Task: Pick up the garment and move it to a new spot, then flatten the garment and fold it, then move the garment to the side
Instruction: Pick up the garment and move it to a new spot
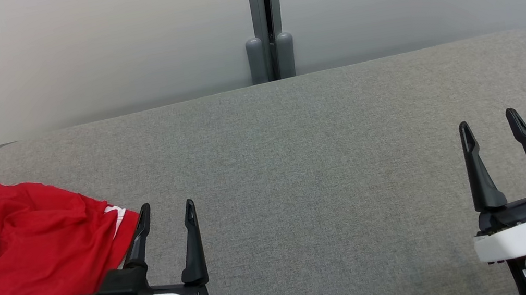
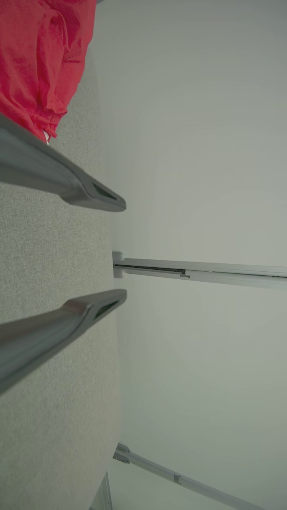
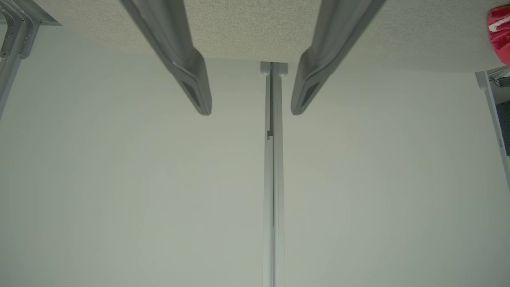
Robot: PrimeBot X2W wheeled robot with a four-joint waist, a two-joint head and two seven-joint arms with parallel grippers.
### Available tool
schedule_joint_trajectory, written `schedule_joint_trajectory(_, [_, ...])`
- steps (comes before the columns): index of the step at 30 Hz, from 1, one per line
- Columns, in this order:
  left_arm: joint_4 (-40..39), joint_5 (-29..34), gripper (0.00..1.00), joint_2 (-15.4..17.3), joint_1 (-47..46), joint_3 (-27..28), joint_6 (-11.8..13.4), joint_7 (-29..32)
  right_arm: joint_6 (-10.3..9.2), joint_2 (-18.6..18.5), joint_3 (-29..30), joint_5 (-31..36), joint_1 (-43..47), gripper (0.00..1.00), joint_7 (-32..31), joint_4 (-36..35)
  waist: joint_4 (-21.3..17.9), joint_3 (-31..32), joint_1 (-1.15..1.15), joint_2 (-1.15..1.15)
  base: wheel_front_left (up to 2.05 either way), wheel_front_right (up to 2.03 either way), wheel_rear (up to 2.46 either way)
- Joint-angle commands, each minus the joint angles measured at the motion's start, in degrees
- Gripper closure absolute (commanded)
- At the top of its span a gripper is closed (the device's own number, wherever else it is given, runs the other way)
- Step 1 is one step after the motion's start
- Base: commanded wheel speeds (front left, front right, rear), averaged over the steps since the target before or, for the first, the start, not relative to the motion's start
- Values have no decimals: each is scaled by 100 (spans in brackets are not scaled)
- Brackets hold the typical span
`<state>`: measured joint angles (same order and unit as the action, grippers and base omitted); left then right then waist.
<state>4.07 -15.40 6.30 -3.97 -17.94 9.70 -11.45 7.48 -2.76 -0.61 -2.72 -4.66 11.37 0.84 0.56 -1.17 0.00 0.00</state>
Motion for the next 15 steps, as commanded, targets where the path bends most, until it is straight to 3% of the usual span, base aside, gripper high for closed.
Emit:
schedule_joint_trajectory(1, [-36, 72, 0, 12, -90, -11, 17, -45, 2, -13, 0, 29, 21, 0, 60, -47, 1, 0, 0, 0, 0, 0, 0])
schedule_joint_trajectory(11, [230, -123, 0, -260, 130, 414, -441, -161, 2, -16, -275, -863, 101, 0, 173, 162, 20, 17, 0, 0, 0, 0, 0])
schedule_joint_trajectory(15, [378, -31, 0, -304, 166, 496, -584, -193, 2, -15, -391, -863, 123, 0, 207, 287, 17, 25, 0, 0, 0, 0, 0])
